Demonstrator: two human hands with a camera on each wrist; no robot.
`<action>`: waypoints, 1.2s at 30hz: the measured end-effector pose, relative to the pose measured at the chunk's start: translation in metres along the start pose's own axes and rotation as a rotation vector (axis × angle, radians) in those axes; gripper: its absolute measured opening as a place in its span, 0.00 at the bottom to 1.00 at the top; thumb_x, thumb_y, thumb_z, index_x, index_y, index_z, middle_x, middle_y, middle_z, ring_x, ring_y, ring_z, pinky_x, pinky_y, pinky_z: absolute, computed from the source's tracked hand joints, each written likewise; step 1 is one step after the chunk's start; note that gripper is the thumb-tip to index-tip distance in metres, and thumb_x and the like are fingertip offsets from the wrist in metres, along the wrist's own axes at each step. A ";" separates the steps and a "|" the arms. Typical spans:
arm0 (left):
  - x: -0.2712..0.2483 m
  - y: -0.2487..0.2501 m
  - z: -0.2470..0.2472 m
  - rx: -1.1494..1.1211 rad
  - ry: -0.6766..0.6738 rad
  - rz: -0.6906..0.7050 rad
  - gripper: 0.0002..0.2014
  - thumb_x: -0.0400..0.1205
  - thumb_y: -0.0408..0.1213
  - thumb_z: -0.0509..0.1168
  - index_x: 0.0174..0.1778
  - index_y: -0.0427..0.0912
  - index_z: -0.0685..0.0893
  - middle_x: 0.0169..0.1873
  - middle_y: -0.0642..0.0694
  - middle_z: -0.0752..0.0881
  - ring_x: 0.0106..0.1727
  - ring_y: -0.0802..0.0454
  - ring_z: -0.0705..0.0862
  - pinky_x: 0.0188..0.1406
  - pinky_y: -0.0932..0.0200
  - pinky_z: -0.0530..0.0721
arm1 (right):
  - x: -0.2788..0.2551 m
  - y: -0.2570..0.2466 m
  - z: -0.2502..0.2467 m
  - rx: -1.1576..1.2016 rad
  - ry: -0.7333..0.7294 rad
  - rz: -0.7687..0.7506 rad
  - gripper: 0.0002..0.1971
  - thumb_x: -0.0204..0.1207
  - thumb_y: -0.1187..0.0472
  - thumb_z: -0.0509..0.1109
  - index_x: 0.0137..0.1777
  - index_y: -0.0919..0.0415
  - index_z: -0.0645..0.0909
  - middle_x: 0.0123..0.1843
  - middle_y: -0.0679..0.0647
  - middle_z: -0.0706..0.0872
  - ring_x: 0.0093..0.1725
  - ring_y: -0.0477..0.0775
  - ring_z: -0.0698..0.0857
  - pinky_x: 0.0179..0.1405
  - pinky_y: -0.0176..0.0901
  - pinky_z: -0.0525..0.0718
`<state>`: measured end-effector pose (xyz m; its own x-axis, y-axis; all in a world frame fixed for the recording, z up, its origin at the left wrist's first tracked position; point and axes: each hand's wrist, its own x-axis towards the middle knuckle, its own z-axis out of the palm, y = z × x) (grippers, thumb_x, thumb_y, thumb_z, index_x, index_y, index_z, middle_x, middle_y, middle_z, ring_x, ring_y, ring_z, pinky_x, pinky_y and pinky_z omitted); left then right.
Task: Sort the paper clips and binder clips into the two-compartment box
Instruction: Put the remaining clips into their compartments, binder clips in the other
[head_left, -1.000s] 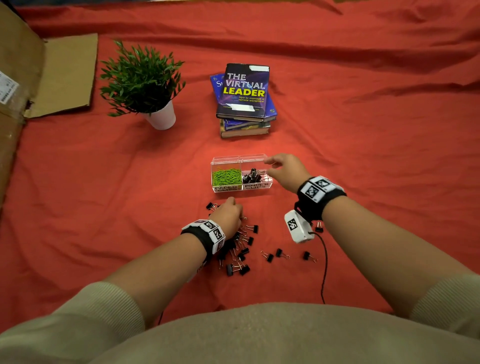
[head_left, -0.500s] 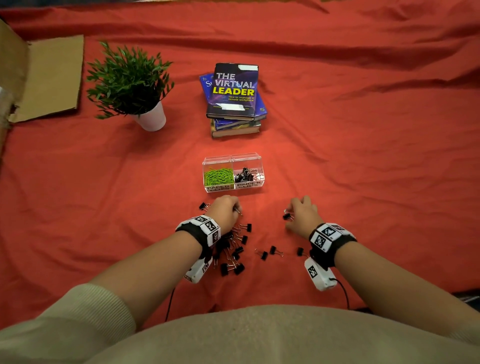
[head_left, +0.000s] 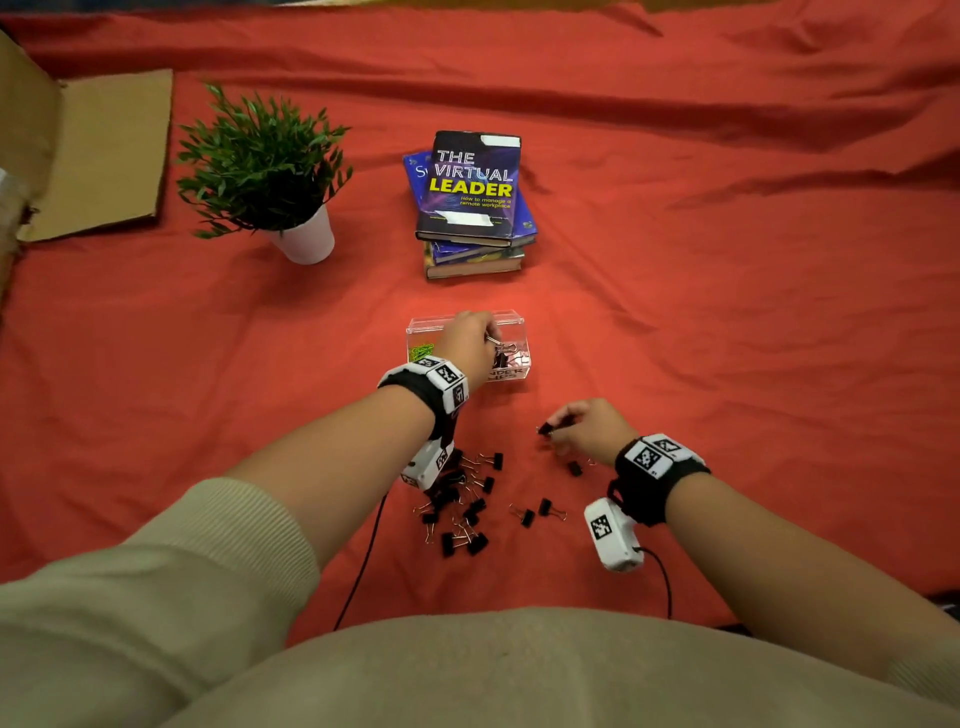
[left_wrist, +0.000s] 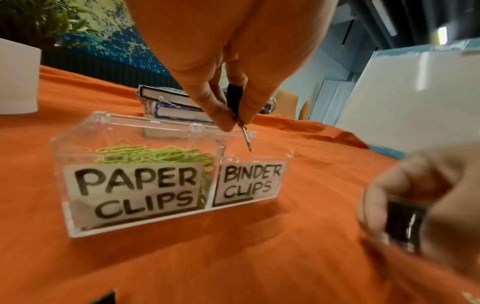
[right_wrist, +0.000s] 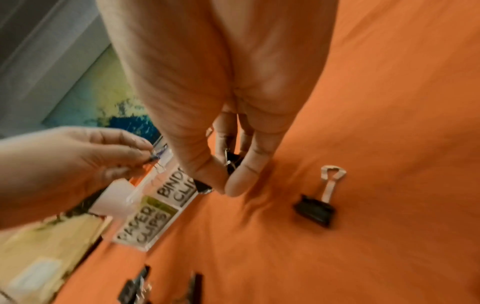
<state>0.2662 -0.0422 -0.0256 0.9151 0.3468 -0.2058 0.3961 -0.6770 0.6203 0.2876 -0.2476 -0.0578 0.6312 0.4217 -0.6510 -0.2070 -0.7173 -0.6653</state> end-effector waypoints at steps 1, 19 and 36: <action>0.004 -0.002 0.001 0.022 0.008 -0.001 0.09 0.78 0.25 0.60 0.48 0.39 0.84 0.53 0.39 0.83 0.59 0.41 0.81 0.59 0.54 0.78 | 0.001 -0.008 -0.003 0.052 0.011 -0.013 0.06 0.70 0.75 0.73 0.41 0.65 0.84 0.33 0.56 0.86 0.24 0.45 0.84 0.26 0.34 0.84; -0.096 -0.041 0.032 0.273 -0.166 0.146 0.14 0.77 0.34 0.62 0.59 0.39 0.78 0.58 0.43 0.75 0.63 0.45 0.73 0.62 0.48 0.78 | 0.043 -0.096 0.002 -0.472 0.237 -0.361 0.14 0.70 0.64 0.73 0.57 0.63 0.85 0.55 0.61 0.83 0.54 0.58 0.82 0.54 0.41 0.77; -0.113 -0.050 0.049 0.390 -0.481 0.349 0.18 0.81 0.37 0.65 0.68 0.47 0.79 0.63 0.46 0.75 0.66 0.46 0.73 0.64 0.51 0.76 | -0.046 0.041 0.006 -0.904 -0.171 -0.193 0.27 0.66 0.69 0.69 0.64 0.53 0.67 0.62 0.54 0.66 0.57 0.60 0.75 0.46 0.49 0.78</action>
<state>0.1468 -0.0797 -0.0707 0.8896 -0.1970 -0.4120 -0.0103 -0.9106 0.4132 0.2451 -0.2931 -0.0571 0.4612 0.6028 -0.6511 0.5941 -0.7548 -0.2781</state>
